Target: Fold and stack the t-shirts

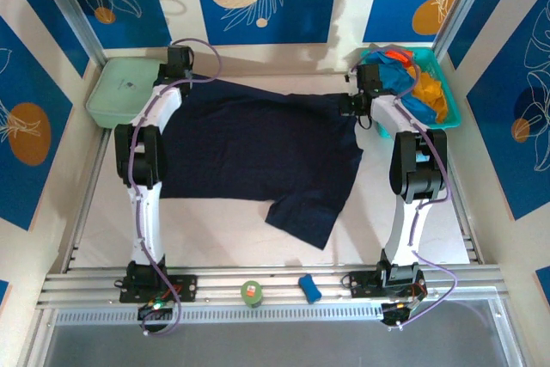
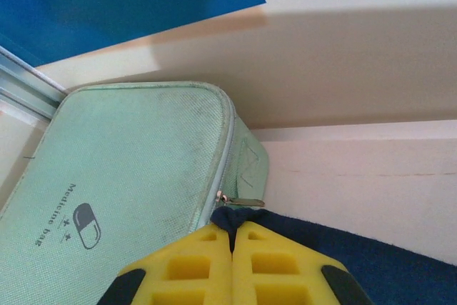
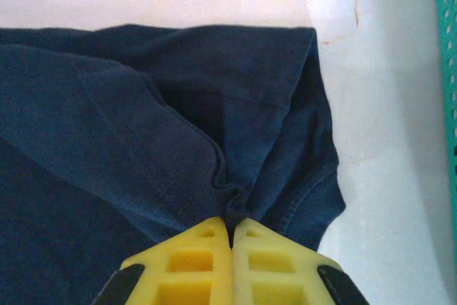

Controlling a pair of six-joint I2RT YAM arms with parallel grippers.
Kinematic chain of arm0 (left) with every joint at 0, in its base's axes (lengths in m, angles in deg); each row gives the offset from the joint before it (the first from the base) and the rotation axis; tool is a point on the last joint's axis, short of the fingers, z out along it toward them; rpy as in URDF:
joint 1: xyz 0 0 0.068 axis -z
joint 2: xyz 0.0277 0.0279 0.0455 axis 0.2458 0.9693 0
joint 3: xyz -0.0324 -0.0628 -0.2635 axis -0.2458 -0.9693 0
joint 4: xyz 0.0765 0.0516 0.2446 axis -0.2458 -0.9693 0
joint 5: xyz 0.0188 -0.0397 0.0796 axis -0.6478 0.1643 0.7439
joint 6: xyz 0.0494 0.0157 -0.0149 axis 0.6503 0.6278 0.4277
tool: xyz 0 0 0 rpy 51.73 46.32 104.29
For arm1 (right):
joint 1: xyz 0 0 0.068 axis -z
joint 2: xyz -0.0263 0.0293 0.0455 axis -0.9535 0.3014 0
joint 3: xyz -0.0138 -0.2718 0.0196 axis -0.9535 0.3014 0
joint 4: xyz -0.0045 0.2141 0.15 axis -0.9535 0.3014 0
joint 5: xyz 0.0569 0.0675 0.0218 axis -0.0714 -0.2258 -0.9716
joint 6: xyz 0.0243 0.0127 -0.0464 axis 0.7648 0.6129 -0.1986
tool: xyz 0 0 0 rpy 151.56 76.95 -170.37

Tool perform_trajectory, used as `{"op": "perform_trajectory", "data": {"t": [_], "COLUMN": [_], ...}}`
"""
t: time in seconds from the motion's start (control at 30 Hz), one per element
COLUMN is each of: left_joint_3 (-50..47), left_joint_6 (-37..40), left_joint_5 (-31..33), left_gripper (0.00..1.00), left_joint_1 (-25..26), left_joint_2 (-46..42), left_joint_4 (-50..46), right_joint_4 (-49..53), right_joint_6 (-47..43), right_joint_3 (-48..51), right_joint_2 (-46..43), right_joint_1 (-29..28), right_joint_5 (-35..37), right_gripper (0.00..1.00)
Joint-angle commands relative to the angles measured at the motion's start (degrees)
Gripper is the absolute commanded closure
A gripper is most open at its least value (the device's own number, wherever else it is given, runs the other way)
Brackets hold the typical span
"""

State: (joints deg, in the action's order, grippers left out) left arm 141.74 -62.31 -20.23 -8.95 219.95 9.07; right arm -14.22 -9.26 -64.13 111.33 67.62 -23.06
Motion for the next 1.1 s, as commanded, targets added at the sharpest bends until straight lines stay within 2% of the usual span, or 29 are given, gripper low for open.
{"op": "perform_trajectory", "data": {"t": [0.0, 0.43, 0.67, 0.83, 0.97, 1.07], "left_joint_3": [-0.1, -13.5, -15.0, -15.0, -15.5, -15.9], "left_joint_6": [1.3, -1.8, -0.5, 0.8, 1.2, 0.6], "left_joint_5": [2.2, 2.2, 4.5, 7.2, 9.3, 9.7], "left_gripper": [1.0, 1.0, 0.97, 0.78, 0.48, 0.19], "left_joint_1": [-0.9, -0.8, -0.8, -0.8, -0.8, -0.8], "left_joint_2": [-4.3, -9.2, -6.7, -4.8, -4.1, -4.1], "left_joint_4": [1.3, 2.1, 0.1, -1.2, -1.9, -2.8], "right_joint_4": [-1.6, -2.9, -1.9, -0.4, 0.6, 1.3], "right_joint_6": [0.8, 2.3, 2.4, 2.6, 2.6, 2.3], "right_joint_3": [1.9, 9.4, 12.5, 14.2, 14.6, 14.6], "right_joint_2": [-4.3, -8.3, -8.8, -8.3, -7.5, -6.7], "right_joint_1": [0.0, -1.2, -4.8, -6.3, -6.5, -6.5], "right_joint_5": [-1.6, -4.5, -4.1, -2.4, -1.5, -0.9], "right_gripper": [1.0, 1.0, 1.0, 1.0, 1.0, 1.0]}}
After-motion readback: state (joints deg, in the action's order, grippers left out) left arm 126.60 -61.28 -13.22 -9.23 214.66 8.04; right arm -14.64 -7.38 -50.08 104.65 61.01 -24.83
